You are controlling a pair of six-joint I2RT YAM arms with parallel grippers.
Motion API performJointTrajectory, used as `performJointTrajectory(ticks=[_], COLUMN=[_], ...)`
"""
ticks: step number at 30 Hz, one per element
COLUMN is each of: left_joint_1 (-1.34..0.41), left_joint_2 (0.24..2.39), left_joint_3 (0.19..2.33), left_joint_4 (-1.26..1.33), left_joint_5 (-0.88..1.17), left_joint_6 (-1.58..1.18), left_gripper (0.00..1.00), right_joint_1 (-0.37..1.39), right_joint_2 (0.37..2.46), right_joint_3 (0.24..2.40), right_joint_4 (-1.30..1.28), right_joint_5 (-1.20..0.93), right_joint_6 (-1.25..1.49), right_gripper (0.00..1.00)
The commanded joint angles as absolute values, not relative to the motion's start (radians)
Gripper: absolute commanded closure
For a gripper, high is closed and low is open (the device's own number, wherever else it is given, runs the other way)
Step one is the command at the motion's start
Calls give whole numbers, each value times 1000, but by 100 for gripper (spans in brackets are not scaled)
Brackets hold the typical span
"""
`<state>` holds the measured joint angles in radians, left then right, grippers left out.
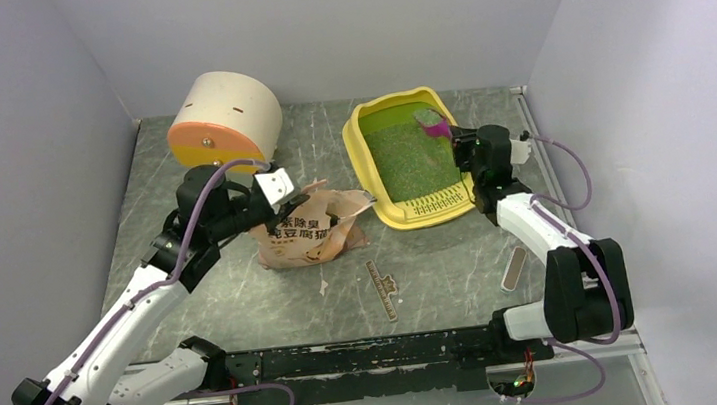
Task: Fill the litter box with clean litter
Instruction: Pour the cat litter into the litter box.
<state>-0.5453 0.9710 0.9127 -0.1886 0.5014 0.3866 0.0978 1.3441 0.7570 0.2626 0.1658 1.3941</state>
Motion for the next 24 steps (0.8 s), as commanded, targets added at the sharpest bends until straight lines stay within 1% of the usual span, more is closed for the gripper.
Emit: performJointTrajectory(ticks=[1,9,19,24], left_joint_1=[-541,-542,-542,-543], left_joint_2=[940,925,922,917], left_joint_3=[911,905,892,896], left_joint_4=[-201,-188,-181,-187], left_joint_5=[529,530,537,541], left_joint_6=[373,354,352,350], left_gripper=[95,95,95,95], right_joint_1=[123,159,233,238], right_joint_2=[1314,1302,1219,1261], right_joint_3=[758,743,705,759], right_joint_4=[293,293,205,195], right_joint_5=[418,483,570,570], right_joint_6=[1462,1450,1421,1375], right_gripper=[100,100,100,100])
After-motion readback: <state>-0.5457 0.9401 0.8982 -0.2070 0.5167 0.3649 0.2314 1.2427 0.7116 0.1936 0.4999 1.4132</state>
